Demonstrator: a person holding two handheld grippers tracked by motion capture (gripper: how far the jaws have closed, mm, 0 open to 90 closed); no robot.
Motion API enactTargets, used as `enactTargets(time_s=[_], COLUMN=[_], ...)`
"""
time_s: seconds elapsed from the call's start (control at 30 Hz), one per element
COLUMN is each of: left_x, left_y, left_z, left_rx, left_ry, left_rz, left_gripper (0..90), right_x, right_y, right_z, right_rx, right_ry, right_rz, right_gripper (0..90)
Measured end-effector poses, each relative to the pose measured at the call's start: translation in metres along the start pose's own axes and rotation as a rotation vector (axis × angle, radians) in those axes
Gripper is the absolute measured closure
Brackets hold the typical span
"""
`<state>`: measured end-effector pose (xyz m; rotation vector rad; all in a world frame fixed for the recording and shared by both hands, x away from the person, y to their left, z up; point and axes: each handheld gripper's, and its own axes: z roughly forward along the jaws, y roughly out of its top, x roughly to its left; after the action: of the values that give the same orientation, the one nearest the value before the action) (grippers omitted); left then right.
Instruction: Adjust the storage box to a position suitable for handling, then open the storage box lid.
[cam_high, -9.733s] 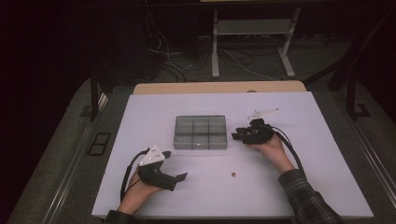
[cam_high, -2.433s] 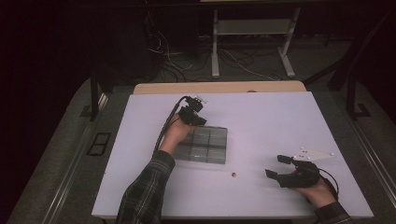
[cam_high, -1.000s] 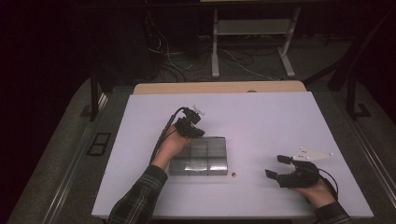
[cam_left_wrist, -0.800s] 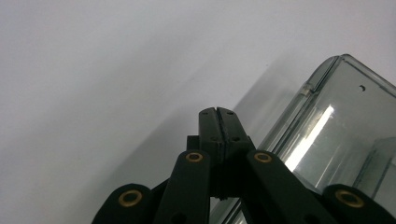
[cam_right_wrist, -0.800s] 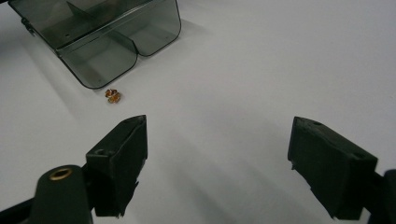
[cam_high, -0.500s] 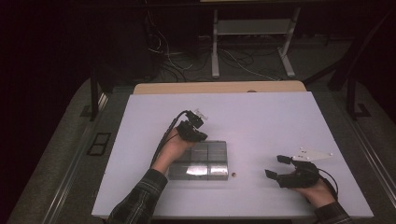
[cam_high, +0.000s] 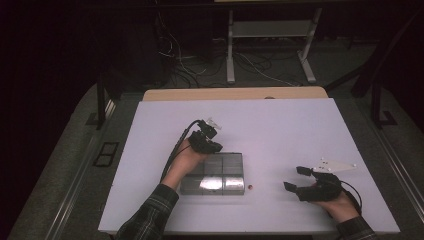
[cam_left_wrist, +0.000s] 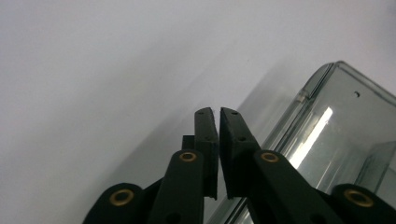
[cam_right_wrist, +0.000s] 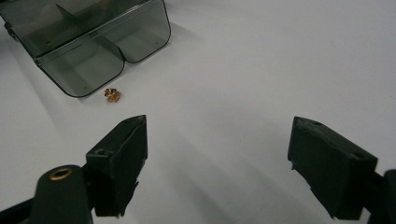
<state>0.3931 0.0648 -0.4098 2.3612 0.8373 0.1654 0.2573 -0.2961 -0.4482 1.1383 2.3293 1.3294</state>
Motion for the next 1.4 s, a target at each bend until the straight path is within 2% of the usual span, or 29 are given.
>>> enactTargets(time_s=[0.13, 0.23, 0.37, 0.47, 0.7, 0.87, 1.03, 1.1, 1.2, 1.4], left_x=[0.0, 0.002, 0.003, 0.001, -0.005, -0.012, -0.016, -0.018, -0.021, -0.028], left_y=[0.0, -0.001, -0.005, -0.01, -0.019, -0.025, -0.034, -0.039, -0.044, -0.054], left_z=[-0.007, -0.014, -0.023, -0.028, -0.038, -0.044, -0.05, -0.053, -0.056, -0.064], left_rx=[-0.049, -0.109, -0.169, -0.201, -0.257, -0.3, -0.326, -0.329, -0.356, -0.378], left_ry=[0.009, -0.002, -0.02, -0.037, -0.028, -0.019, -0.041, -0.037, -0.058, -0.055], left_rz=[-0.006, -0.017, -0.036, -0.034, -0.037, -0.02, -0.012, 0.002, -0.007, -0.007], left_gripper=[71.6, 62.8, 53.4, 46.6, 39.8, 32.5, 25.6, 24.2, 23.9, 18.6], right_x=[0.0, 0.0, 0.0, 0.0, 0.001, 0.001, 0.0, 0.001, 0.0, 0.0], right_y=[0.0, 0.0, 0.0, 0.0, 0.0, 0.0, 0.0, 0.0, 0.0, 0.0], right_z=[0.0, 0.0, 0.001, 0.001, 0.0, 0.002, 0.001, 0.0, 0.0, 0.001], right_rx=[0.0, 0.001, 0.002, 0.003, 0.002, 0.004, 0.004, 0.001, 0.003, 0.004], right_ry=[0.001, -0.001, -0.001, 0.0, -0.003, 0.0, -0.001, -0.003, -0.005, -0.003], right_rz=[0.001, -0.001, -0.003, -0.003, -0.005, -0.006, -0.003, -0.007, -0.005, -0.005], right_gripper=[19.7, 19.7, 19.7, 19.7, 19.7, 19.7, 19.7, 19.7, 19.7, 19.7])
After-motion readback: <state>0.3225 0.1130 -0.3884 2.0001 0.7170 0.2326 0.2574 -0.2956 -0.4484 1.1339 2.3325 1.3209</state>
